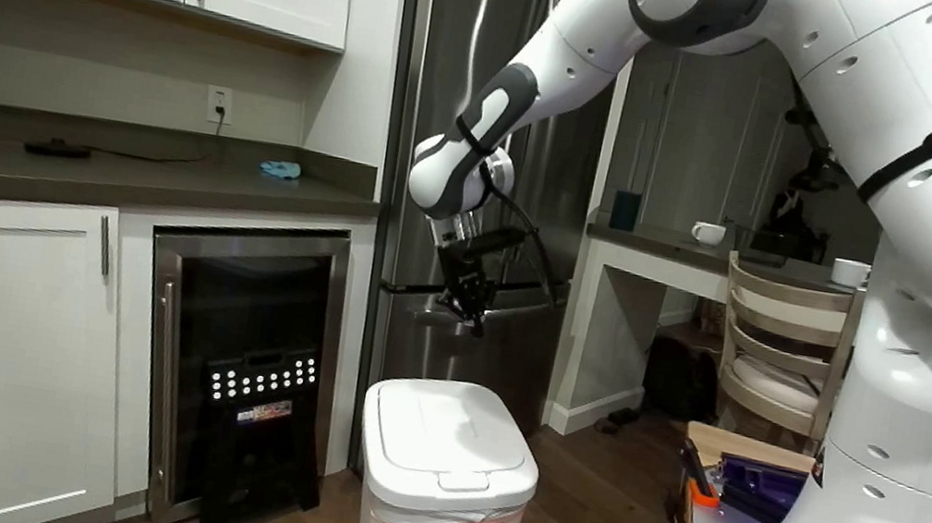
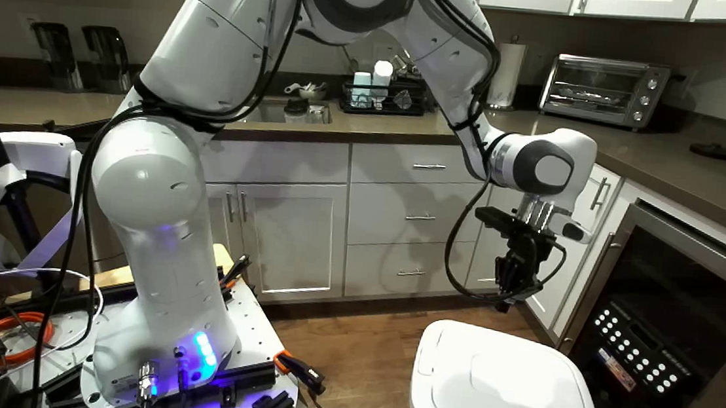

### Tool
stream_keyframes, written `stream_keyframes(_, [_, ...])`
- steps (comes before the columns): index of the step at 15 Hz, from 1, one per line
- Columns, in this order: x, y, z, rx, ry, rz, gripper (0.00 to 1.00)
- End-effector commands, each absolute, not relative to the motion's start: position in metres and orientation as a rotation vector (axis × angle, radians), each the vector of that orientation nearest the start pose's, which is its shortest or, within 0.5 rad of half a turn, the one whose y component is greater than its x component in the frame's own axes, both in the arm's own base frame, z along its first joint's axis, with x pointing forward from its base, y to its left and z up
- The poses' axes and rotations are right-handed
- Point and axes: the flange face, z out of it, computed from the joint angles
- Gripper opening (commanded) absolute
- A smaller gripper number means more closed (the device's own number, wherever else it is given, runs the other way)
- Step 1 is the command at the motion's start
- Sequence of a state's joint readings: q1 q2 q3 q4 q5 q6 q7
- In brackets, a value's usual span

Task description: Close the bin

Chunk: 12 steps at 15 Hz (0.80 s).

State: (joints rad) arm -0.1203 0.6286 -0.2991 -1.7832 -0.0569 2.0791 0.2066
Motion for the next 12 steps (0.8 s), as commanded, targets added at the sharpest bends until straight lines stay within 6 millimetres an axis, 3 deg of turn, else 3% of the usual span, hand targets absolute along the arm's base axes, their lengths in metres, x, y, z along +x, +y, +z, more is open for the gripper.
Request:
stream_keyframes(1, [0.563,-0.238,0.235,-3.151,0.931,0.604,0.00])
stream_keyframes(3, [0.561,-0.235,0.250,-3.145,0.920,0.591,0.00])
stream_keyframes(4, [0.559,-0.233,0.257,-3.152,0.914,0.574,0.26])
stream_keyframes(6, [0.555,-0.228,0.271,-3.150,0.893,0.546,0.32])
stream_keyframes(9, [0.544,-0.217,0.296,-3.154,0.854,0.485,0.53])
stream_keyframes(12, [0.517,-0.208,0.338,-3.184,0.817,0.365,0.72])
